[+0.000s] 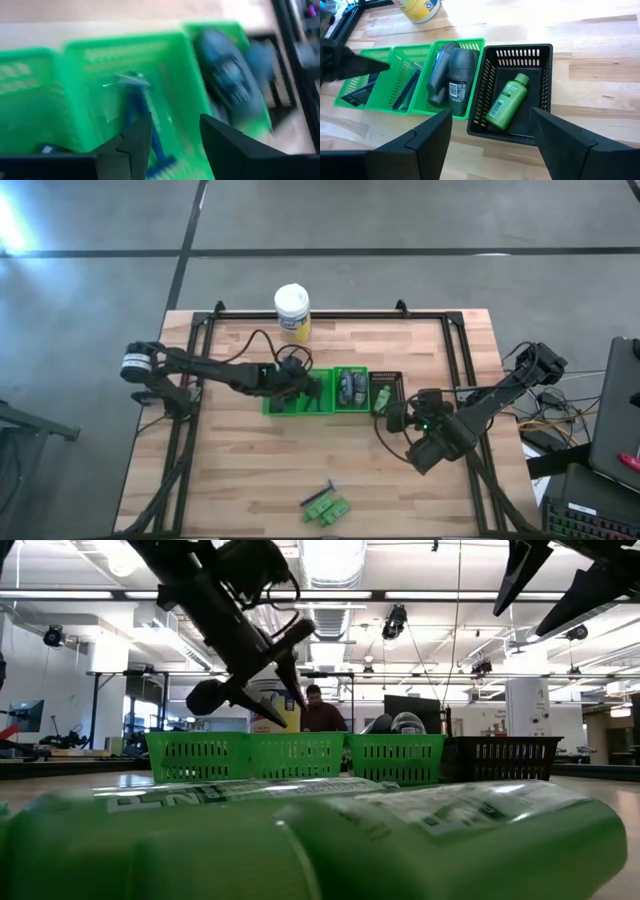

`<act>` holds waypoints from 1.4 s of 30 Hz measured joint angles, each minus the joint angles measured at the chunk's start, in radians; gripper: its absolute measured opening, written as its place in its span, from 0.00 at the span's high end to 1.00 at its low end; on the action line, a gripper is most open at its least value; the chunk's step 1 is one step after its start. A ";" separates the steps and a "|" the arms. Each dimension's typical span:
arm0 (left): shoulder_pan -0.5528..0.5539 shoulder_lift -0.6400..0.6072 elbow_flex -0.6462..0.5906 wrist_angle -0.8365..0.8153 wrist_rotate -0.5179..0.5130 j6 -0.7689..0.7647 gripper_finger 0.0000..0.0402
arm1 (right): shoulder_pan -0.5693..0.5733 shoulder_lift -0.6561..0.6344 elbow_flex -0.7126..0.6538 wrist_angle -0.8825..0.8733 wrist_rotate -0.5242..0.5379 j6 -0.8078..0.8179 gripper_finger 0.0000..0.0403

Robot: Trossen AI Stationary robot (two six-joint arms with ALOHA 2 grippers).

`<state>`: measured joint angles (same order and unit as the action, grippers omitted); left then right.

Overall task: Pick & Place Travel size toiletries
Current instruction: Put the blue razor into the middle green bin

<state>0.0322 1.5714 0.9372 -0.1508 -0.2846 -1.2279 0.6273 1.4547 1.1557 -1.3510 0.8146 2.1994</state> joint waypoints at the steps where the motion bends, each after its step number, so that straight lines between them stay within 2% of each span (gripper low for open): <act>1: -0.013 -0.005 0.007 0.000 0.018 0.039 0.57 | 0.000 0.000 0.000 0.000 0.000 0.000 0.36; 6: -0.154 -0.054 0.052 -0.014 0.166 0.452 0.57 | 0.001 0.000 0.000 0.000 -0.001 0.000 0.37; 8: -0.230 -0.061 0.066 -0.103 0.188 0.511 0.57 | 0.001 0.000 0.000 -0.001 -0.001 0.000 0.36; 13: -0.407 -0.044 0.071 -0.229 0.170 0.492 0.57 | 0.001 0.000 0.000 0.001 -0.007 -0.003 0.33; 16: -0.501 -0.020 0.074 -0.230 0.136 0.406 0.57 | 0.001 0.000 0.000 0.004 -0.010 -0.004 0.30; 20: -0.592 0.020 0.078 -0.227 0.034 0.269 0.57 | 0.000 0.000 0.000 0.005 -0.042 -0.007 0.27; 22: -0.621 0.046 0.084 -0.216 -0.007 0.223 0.57 | 0.000 0.000 0.000 0.008 -0.064 -0.007 0.26; 26: -0.660 0.129 0.117 -0.181 -0.016 0.207 0.57 | 0.000 0.000 0.000 0.028 -0.098 -0.006 0.25; 32: -0.697 0.279 0.258 -0.184 -0.057 0.291 0.57 | -0.002 0.000 0.000 0.033 -0.117 0.002 0.24; 36: -0.718 0.350 0.351 -0.246 -0.060 0.344 0.57 | -0.002 0.001 0.000 0.051 -0.117 0.003 0.27; 42: -0.761 0.398 0.394 -0.267 -0.096 0.344 0.57 | -0.002 0.001 0.000 0.056 -0.117 0.001 0.30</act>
<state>-0.7287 1.9690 1.3309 -0.4174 -0.3808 -0.8844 0.6254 1.4559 1.1557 -1.2952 0.6975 2.2002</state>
